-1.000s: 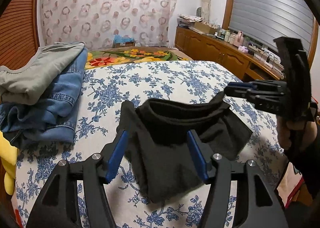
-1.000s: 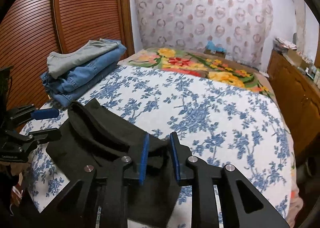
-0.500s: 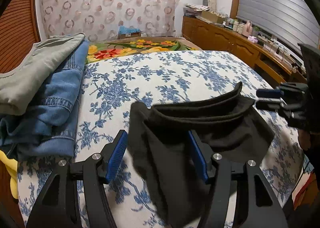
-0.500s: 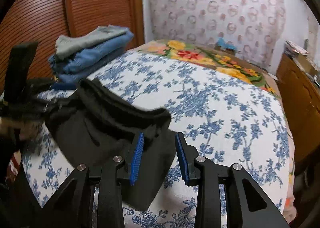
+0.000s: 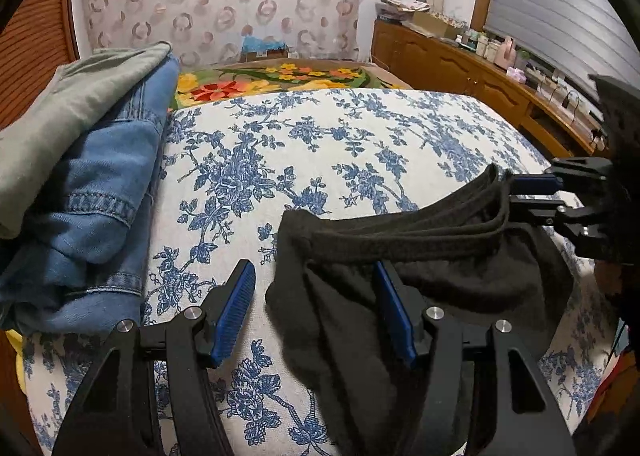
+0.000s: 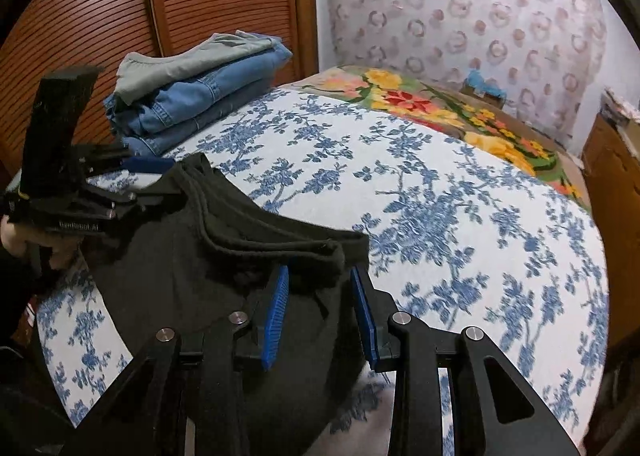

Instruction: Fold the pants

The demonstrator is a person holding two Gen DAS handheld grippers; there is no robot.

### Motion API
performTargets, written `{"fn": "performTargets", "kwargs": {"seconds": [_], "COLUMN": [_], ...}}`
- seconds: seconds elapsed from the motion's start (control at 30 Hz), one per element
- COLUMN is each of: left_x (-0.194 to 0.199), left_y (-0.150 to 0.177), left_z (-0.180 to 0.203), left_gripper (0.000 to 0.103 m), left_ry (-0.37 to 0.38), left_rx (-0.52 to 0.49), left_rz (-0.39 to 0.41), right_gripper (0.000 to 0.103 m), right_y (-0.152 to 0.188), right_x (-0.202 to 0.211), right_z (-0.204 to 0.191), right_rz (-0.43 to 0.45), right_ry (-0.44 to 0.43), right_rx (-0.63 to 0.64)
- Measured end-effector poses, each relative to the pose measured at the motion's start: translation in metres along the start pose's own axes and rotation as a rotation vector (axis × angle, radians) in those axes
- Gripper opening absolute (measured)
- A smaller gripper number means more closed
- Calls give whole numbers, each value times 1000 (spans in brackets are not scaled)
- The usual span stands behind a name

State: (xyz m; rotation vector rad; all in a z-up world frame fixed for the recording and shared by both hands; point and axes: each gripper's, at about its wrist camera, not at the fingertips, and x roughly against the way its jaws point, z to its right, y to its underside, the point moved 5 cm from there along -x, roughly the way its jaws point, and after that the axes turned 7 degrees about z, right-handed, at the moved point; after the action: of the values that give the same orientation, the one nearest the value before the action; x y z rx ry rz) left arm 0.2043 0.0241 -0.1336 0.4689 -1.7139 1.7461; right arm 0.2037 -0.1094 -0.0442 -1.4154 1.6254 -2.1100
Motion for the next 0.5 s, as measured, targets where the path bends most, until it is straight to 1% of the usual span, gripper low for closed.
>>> {"fn": "performTargets", "kwargs": {"seconds": [0.07, 0.1, 0.13, 0.17, 0.23, 0.37, 0.47, 0.5], "left_x": [-1, 0, 0, -1, 0, -1, 0, 0], "left_y": [1, 1, 1, 1, 2, 1, 2, 2], "left_z": [-1, -2, -1, -1, -2, -2, -3, -2], "left_gripper": [63, 63, 63, 63, 63, 63, 63, 63], "left_ry": [8, 12, 13, 13, 12, 15, 14, 13], "left_rx": [11, 15, 17, 17, 15, 22, 22, 22], "left_rz": [-6, -6, -5, -5, -5, -5, -4, -2], "right_gripper": [22, 19, 10, 8, 6, 5, 5, 5], "right_y": [-2, -2, -3, -3, -4, -6, -5, -4], "right_x": [-7, -10, -12, -13, -13, -10, -7, -8], "right_z": [3, 4, 5, 6, 9, 20, 24, 24], "right_rz": [-3, -5, -6, -9, 1, 27, 30, 25], "right_ry": [-19, -30, -34, -40, -41, 24, 72, 69], "right_rx": [-14, -23, -30, -37, -57, -98, -103, -107]}}
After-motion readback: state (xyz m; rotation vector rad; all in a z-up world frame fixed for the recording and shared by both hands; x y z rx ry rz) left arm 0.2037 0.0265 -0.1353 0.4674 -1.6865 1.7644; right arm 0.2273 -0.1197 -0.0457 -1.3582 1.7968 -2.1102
